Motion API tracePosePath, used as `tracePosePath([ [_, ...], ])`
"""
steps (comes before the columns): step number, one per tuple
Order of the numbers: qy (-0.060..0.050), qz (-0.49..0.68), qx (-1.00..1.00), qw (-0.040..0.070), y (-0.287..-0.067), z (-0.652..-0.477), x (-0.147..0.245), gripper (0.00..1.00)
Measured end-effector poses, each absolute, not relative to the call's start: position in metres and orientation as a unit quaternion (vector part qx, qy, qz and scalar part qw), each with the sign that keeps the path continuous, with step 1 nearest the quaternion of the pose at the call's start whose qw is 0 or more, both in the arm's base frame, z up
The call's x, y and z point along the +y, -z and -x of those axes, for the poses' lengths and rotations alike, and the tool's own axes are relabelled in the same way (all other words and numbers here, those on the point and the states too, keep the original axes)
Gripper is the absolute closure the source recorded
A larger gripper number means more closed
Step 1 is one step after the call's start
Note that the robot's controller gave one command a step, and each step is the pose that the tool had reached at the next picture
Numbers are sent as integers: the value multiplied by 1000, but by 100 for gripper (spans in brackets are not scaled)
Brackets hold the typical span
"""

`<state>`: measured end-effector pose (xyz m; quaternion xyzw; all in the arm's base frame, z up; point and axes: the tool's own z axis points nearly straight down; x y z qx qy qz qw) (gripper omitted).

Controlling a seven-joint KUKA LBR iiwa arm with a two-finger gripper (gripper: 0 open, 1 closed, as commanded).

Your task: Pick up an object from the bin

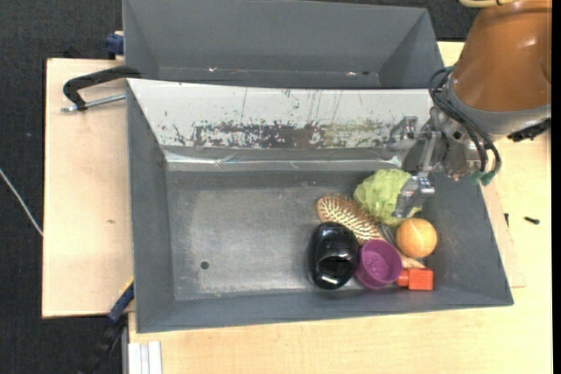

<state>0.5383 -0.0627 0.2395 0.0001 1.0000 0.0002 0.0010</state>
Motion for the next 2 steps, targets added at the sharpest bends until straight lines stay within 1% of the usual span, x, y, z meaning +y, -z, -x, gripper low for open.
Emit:
tracePosePath([
  [1,-1,-61,998,2,-183,-506,-59,0],
  [2,-1,-74,997,-1,-160,-504,-44,0],
])
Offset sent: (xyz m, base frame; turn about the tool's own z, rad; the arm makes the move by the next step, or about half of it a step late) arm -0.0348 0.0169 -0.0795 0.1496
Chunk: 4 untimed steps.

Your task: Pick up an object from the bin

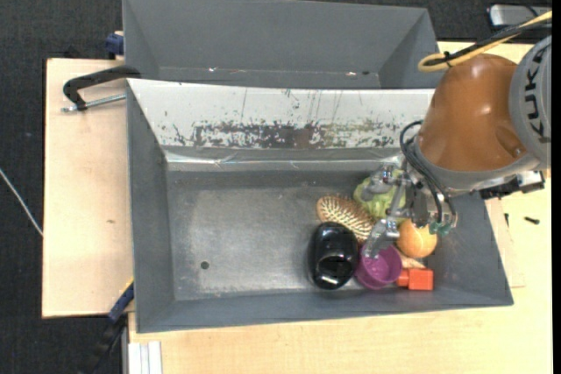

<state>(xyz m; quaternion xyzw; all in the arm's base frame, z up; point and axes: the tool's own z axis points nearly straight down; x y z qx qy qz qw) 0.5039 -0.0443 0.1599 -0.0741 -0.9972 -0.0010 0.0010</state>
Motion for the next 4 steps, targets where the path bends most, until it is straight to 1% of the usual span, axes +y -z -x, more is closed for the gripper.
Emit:
tracePosePath([
  [1,1,118,-993,0,-139,-501,-14,0],
  [2,12,147,-989,3,-98,-511,-24,0],
  [3,11,145,-989,2,-100,-510,-24,100],
  [4,11,145,-989,2,-100,-510,-24,100],
])
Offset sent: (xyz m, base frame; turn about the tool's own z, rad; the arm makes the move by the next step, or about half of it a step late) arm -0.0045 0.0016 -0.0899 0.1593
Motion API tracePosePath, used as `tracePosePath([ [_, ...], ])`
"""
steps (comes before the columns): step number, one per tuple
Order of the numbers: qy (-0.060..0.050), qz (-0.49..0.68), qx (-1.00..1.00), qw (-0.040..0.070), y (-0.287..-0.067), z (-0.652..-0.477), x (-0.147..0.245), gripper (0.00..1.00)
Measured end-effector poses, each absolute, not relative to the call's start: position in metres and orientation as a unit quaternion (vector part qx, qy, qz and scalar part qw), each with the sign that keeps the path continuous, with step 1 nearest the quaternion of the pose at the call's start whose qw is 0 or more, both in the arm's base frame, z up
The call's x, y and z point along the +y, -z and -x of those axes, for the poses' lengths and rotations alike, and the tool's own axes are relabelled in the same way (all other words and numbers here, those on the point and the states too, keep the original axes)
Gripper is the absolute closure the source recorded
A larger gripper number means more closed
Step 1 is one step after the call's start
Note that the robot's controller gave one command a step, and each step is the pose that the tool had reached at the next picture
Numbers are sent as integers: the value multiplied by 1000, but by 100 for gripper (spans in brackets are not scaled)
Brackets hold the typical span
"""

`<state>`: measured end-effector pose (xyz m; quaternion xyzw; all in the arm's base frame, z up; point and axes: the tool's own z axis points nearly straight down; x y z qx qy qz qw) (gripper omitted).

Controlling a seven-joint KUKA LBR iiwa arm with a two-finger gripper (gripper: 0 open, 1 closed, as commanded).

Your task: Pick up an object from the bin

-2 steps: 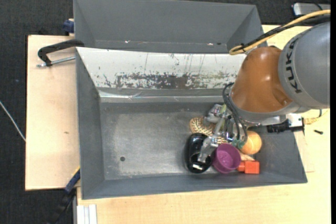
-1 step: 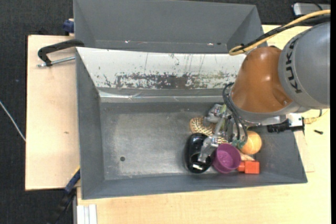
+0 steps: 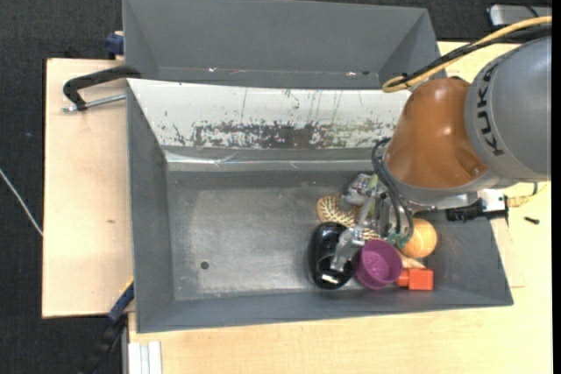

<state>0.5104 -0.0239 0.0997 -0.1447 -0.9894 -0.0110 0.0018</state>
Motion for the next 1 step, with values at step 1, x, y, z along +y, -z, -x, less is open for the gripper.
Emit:
tracePosePath([
  [1,11,145,-989,2,-100,-510,-24,100],
])
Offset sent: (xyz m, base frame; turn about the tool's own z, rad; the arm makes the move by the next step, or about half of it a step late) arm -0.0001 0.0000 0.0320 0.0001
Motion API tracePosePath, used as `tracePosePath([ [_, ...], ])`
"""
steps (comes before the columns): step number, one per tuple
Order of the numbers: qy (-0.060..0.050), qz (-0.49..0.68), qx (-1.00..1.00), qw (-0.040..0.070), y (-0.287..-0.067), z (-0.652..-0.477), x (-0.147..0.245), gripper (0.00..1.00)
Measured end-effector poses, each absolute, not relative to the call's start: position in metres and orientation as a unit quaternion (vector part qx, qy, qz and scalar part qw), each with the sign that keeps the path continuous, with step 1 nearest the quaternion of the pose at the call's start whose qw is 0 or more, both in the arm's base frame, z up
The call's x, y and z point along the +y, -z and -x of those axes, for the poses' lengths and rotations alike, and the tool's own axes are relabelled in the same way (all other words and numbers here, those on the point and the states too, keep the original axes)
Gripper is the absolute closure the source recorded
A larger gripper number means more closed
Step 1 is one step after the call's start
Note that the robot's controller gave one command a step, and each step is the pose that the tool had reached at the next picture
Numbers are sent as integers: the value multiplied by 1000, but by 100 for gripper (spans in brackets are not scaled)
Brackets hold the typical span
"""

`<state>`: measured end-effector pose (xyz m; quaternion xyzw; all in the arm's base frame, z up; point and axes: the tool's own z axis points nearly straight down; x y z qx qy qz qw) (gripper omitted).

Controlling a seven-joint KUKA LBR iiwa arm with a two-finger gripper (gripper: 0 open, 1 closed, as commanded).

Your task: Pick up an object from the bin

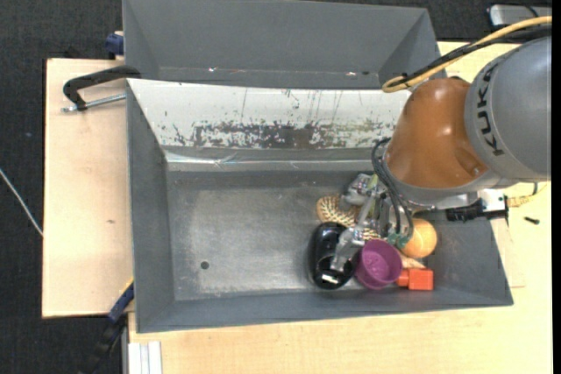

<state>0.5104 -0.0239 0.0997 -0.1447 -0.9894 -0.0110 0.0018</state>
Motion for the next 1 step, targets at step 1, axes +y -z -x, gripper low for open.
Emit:
tracePosePath([
  [1,11,145,-989,2,-100,-510,-24,100],
])
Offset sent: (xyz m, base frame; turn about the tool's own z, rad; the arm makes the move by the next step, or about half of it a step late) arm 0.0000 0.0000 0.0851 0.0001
